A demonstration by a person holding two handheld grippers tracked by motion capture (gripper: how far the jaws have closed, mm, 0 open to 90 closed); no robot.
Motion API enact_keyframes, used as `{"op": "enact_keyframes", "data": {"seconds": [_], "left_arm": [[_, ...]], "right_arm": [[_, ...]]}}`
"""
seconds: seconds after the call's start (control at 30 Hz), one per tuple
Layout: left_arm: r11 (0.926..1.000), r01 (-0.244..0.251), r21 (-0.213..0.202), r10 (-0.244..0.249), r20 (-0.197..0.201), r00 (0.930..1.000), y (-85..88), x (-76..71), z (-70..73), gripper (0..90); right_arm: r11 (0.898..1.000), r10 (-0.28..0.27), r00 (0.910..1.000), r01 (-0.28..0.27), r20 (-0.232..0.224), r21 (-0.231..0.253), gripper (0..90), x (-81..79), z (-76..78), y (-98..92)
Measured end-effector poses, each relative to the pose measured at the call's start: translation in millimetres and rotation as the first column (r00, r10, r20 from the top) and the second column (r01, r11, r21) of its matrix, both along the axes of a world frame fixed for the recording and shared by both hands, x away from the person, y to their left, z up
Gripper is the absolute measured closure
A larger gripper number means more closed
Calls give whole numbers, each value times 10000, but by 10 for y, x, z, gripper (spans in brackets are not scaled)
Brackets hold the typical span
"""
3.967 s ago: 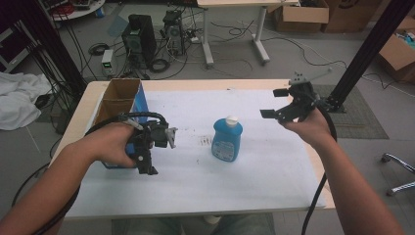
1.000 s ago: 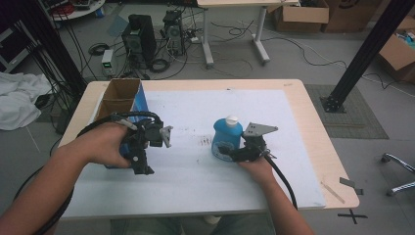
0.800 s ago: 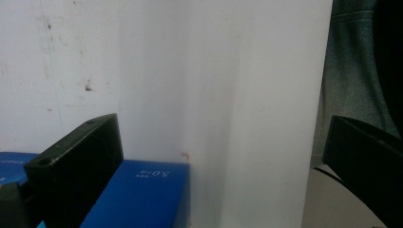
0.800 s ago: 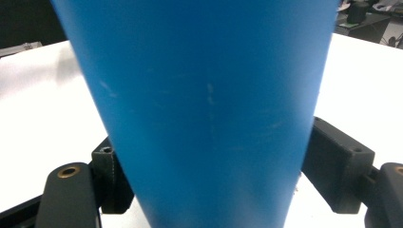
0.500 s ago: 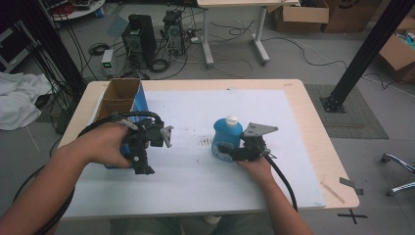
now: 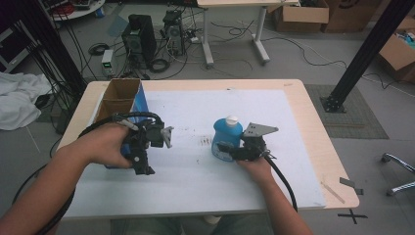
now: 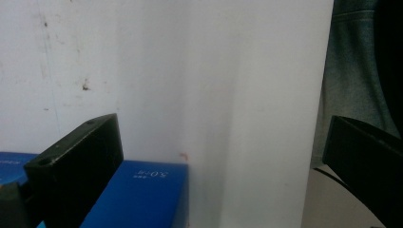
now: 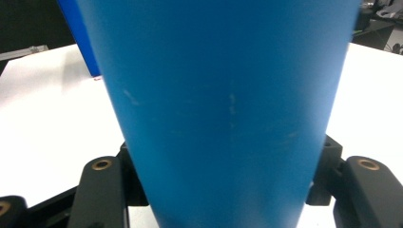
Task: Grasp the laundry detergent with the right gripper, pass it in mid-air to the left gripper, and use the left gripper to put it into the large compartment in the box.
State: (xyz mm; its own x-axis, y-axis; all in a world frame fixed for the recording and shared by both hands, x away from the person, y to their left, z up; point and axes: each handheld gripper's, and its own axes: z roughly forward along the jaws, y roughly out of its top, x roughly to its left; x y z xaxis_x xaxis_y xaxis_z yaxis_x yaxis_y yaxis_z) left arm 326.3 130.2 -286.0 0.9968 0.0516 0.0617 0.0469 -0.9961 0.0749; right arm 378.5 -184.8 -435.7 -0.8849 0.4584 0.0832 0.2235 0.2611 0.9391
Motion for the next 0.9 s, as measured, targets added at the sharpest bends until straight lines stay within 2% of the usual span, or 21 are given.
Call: {"op": "enact_keyframes", "data": {"seconds": [0.13, 0.33, 0.77, 0.9], "left_arm": [[10000, -37, 24, 38, -57, 10000, -6, -3, -15, 2], [10000, 61, 25, -61, -66, 10000, -26, 1, -20, 1], [10000, 12, 43, -12, -56, 10000, -23, -14, -12, 1], [10000, -20, 19, 20, -57, 10000, -24, -19, 3, 1]], "right_arm": [[9998, -61, 9997, 65, 235, -182, 425, -24, 10, 25], [9988, 127, 9997, -117, 194, -473, 435, -10, 46, 28], [9968, 370, 9992, -360, 123, -712, 443, -6, 78, 31], [9935, 488, 9985, -460, 241, -1042, 443, -49, 138, 51]]}}
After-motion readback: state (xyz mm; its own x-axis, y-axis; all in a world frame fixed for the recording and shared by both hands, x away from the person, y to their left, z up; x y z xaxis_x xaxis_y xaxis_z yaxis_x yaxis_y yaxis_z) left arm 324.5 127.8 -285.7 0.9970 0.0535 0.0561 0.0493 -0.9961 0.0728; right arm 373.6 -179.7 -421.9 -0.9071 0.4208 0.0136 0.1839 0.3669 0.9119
